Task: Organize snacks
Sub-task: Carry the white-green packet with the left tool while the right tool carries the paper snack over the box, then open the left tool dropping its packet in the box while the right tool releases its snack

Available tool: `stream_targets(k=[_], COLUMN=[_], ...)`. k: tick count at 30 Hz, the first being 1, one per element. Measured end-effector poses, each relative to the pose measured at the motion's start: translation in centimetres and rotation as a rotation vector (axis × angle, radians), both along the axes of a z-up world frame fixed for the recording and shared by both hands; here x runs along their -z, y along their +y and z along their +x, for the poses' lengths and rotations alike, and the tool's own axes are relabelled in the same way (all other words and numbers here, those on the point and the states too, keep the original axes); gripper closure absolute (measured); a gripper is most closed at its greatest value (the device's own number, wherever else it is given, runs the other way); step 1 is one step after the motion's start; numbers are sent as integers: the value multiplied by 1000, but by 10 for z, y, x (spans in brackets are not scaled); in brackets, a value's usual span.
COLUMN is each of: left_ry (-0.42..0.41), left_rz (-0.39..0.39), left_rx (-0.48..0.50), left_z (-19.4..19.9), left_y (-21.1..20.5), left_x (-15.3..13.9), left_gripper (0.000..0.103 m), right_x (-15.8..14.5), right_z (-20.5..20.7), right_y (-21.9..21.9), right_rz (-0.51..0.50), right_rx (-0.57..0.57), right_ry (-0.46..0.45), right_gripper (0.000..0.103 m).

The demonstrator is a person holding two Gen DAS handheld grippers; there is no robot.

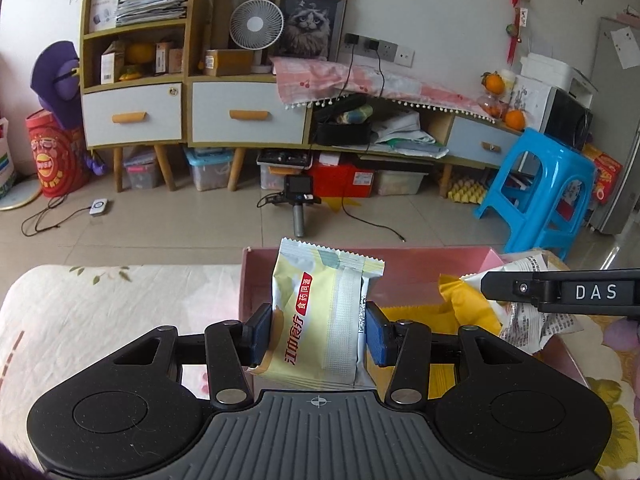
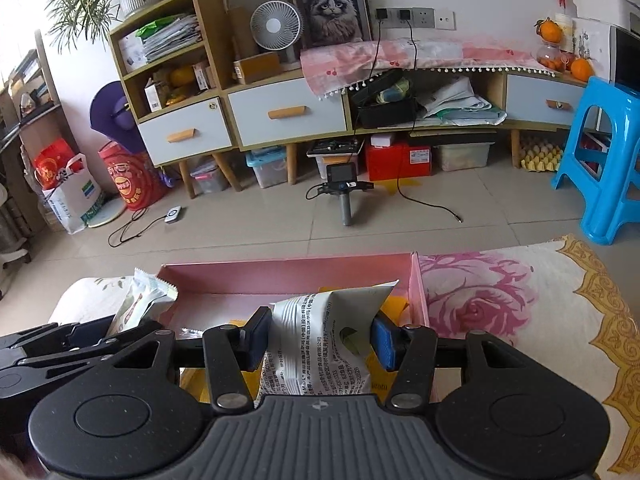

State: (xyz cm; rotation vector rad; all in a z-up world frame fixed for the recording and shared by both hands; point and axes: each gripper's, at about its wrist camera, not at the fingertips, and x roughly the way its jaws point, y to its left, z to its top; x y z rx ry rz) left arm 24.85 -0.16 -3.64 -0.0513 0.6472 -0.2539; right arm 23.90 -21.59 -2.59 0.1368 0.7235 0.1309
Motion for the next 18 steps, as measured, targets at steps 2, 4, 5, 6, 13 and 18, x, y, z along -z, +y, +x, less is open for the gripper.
stream_targets(k=[2, 4, 5, 6, 13, 18], left_ry=[-3, -3, -6, -13, -29, -28], left_rz=[12, 20, 24, 26, 19, 23], left_rx=[-3, -10, -13, -16, -15, -5], left_z=[2, 3, 3, 3, -2, -9], left_y=[-2, -4, -4, -3, 2, 1], left_x=[1, 3, 3, 3, 1, -4], left_gripper=[58, 57, 56, 55, 21, 15], right_x=[0, -1, -1, -1, -12, -18], right_z=[0, 2, 4, 4, 0, -5], right_y=[2, 3, 4, 5, 7, 8], right_rz=[-4, -7, -9, -9, 6, -17], right_rx=[-4, -7, -9, -12, -26, -32], right_ry=[0, -1, 0, -2, -37, -48], right_gripper=[59, 59, 59, 58, 33, 31])
